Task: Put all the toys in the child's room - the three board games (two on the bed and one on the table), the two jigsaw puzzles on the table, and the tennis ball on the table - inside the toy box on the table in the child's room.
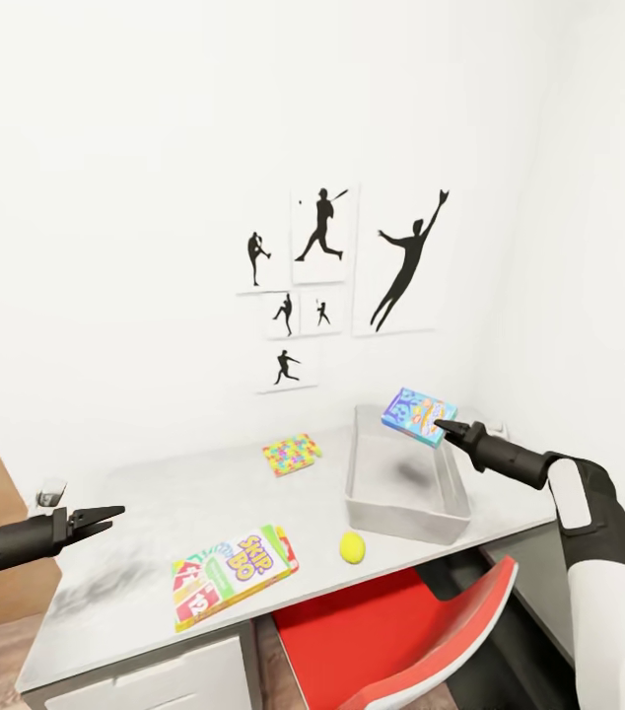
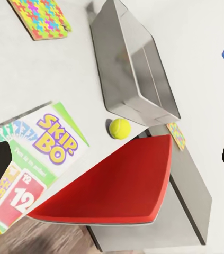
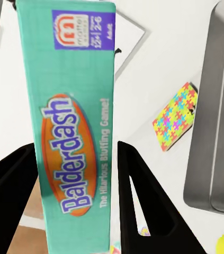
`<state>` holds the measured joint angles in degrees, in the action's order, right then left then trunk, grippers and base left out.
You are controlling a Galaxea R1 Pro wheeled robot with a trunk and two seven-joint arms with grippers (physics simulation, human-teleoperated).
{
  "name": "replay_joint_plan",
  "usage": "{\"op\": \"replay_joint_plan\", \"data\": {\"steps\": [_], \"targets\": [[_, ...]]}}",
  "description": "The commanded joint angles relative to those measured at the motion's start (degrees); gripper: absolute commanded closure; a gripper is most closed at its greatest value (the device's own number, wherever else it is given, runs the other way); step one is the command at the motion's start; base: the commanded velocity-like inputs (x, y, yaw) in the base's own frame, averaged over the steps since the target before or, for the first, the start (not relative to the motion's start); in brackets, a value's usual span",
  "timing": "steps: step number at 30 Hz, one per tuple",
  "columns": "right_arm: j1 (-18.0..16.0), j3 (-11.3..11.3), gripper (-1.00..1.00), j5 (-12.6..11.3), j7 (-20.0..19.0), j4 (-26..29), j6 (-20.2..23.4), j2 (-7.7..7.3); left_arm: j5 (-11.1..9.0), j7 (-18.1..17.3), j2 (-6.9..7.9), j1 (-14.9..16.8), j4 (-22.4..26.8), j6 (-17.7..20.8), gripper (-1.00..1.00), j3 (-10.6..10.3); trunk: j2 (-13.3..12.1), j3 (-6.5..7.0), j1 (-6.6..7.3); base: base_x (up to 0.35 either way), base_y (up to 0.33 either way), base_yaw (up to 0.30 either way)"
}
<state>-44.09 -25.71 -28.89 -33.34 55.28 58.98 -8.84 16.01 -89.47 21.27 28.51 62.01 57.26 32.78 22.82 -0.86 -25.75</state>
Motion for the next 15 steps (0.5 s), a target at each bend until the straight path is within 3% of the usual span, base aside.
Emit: {"op": "replay_joint_plan", "data": {"steps": [1, 7, 11, 15], "targets": [[-0.11, -0.12, 1.0, 0.28, 0.0, 0.01, 0.28, 0.06, 0.6, -0.53, -0.01, 0.06, 0.04, 0.58, -1.0, 0.09, 0.1, -0.14, -0.03, 0.018, 0.0, -0.03], [-1.11, -0.02, 1.0, -0.13, 5.65, 0.06, 0.32, 0.35, 0.6, -0.53, -0.06, 0.06, 0.04, 0.68, -1.0, 0.11, 0.1, -0.28, -0.03, 0.006, 0.0, -0.01], [-2.68, 0.33, 1.0, -0.04, 7.47, -0.02, 0.58, 0.45, 0.6, -0.53, -0.04, 0.11, 0.04, 0.88, -1.0, 0.13, 0.1, -0.55, -0.03, 0.002, 0.0, -0.002], [-3.38, 2.09, 1.0, -0.17, 8.13, -0.19, 0.52, 0.49, 0.65, -0.53, -0.07, 0.13, -0.02, 0.95, -1.0, 0.05, 0.1, -0.9, -0.03, 0.086, 0.0, 0.0]]}}
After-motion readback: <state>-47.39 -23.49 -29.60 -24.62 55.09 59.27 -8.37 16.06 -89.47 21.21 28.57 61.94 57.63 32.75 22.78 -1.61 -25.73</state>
